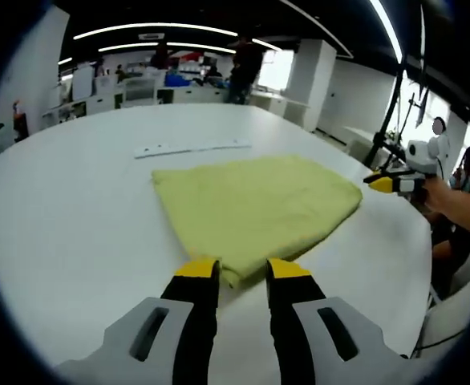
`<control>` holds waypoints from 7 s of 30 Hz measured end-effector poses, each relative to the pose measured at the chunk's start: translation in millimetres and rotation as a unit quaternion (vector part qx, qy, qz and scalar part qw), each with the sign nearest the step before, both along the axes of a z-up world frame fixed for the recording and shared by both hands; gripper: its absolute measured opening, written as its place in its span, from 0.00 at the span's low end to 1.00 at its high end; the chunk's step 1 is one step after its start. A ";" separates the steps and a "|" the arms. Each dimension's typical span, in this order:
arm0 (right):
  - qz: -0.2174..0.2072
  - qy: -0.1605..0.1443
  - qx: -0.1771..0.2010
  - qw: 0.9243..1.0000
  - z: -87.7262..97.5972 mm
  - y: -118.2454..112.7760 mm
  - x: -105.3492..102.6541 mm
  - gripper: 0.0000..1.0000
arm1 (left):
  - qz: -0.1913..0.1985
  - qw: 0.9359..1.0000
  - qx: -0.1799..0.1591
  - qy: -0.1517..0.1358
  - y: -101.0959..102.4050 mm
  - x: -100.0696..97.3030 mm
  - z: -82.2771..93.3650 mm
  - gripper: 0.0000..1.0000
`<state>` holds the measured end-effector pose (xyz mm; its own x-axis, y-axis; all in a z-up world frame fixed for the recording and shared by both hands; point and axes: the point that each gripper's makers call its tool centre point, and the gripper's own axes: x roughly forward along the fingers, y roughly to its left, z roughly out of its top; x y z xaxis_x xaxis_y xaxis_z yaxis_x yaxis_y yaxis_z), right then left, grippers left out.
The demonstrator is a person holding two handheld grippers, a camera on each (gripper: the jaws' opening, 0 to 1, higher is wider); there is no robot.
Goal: Fold the garment on the visible template until the final outline fits inside the template.
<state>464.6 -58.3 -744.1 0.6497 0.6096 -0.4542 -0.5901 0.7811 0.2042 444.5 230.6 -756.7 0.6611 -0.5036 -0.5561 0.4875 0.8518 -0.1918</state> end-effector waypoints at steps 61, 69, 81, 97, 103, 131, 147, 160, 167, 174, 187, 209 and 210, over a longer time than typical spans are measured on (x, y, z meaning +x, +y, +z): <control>-0.135 0.052 0.046 0.988 -47.9 -14.5 6.2 0.02 | 0.024 0.999 -0.018 0.017 1.7 -0.7 -18.2 0.07; -0.154 0.049 0.053 0.985 -47.8 -14.2 12.8 0.00 | 0.025 0.999 -0.022 0.018 -0.3 0.0 -18.7 0.06; -0.147 0.045 0.043 0.987 -48.2 -16.8 15.0 0.00 | 0.016 1.000 -0.018 0.015 0.1 0.7 -20.4 0.01; -0.109 0.018 -0.021 0.994 -36.9 -39.6 14.8 0.00 | 0.012 1.000 0.002 0.012 11.8 -1.2 -20.8 0.00; -0.050 0.012 -0.069 0.996 -41.6 -35.6 1.4 0.00 | 0.006 1.000 0.005 0.010 16.4 -5.5 -21.7 0.00; 0.016 0.008 -0.108 0.994 -50.6 -24.8 -23.6 0.06 | 0.016 0.999 -0.034 0.015 20.7 -18.5 -17.6 0.04; 0.058 -0.007 -0.113 0.992 -33.2 -38.4 -18.1 0.00 | -0.020 0.999 -0.025 0.012 19.9 -20.1 -17.7 0.00; 0.139 0.005 -0.149 0.979 -43.4 -37.3 -53.1 0.00 | -0.057 0.997 -0.027 0.034 14.4 -44.4 -27.9 0.00; 0.132 -0.001 -0.138 0.982 -38.5 -29.2 -49.5 0.06 | -0.051 0.997 -0.041 0.031 12.3 -42.7 -21.5 0.05; 0.119 0.005 -0.126 0.985 -40.6 -28.5 -43.9 0.01 | -0.042 0.998 -0.047 0.031 11.0 -37.3 -20.4 0.06; 0.129 0.017 -0.124 0.984 -43.9 -37.4 -50.0 0.00 | -0.065 0.996 -0.055 0.039 6.7 -50.6 -20.7 0.00; 0.136 0.021 -0.114 0.984 -37.1 -62.1 -100.1 0.00 | -0.101 0.992 -0.051 0.060 -16.4 -97.9 -23.3 0.00; 0.135 0.022 -0.112 0.984 -37.1 -62.8 -102.3 0.00 | -0.102 0.992 -0.052 0.061 -18.0 -101.5 -23.6 0.00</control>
<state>362.3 -121.2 -781.2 0.4542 0.6383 -0.6215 -0.7767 0.6254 0.0746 343.1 212.6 -780.3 0.4712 -0.6785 -0.5636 0.6146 0.7109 -0.3419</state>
